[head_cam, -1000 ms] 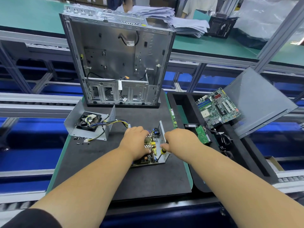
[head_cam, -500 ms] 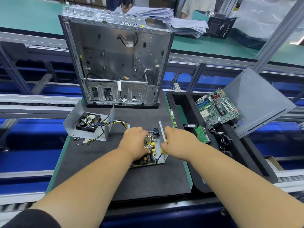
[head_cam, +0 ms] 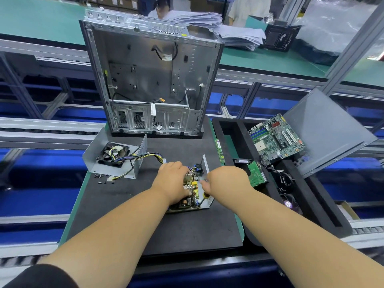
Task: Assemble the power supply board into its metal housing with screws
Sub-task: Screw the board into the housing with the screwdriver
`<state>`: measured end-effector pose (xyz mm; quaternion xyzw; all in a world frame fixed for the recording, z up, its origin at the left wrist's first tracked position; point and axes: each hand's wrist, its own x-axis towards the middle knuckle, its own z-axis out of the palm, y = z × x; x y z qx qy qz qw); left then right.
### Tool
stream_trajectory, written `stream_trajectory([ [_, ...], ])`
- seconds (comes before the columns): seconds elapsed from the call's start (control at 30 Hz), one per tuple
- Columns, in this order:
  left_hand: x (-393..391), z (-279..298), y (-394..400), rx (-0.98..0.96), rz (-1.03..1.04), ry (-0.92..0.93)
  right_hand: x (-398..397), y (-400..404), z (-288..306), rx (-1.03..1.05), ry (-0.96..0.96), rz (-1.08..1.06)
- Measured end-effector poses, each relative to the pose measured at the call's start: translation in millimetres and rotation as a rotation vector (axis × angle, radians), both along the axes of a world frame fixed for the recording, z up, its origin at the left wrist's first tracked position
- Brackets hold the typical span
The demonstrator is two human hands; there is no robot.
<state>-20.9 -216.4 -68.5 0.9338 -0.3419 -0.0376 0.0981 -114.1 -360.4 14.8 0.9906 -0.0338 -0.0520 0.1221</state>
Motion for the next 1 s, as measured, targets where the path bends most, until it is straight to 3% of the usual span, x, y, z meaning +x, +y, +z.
stream_trajectory([
  [0.2,0.2,-0.3,-0.3,-0.01,0.001,-0.012,2.0,-0.3,-9.1,0.045,-0.068,-0.169],
  [0.47,0.3,-0.6,0.4,-0.018,-0.001,-0.007,-7.1,-6.1,3.1,0.516,-0.031,-0.047],
  [0.57,0.4,0.1,0.6,-0.009,-0.007,-0.006,-7.8,-6.8,5.3,0.459,-0.01,-0.029],
  [0.73,-0.2,0.6,0.5,-0.015,-0.002,-0.002,-5.7,-6.9,3.3,0.108,0.004,-0.067],
  [1.0,0.3,0.1,0.5,-0.019,0.0,0.001,-10.1,-4.6,3.0,0.322,0.021,-0.035],
])
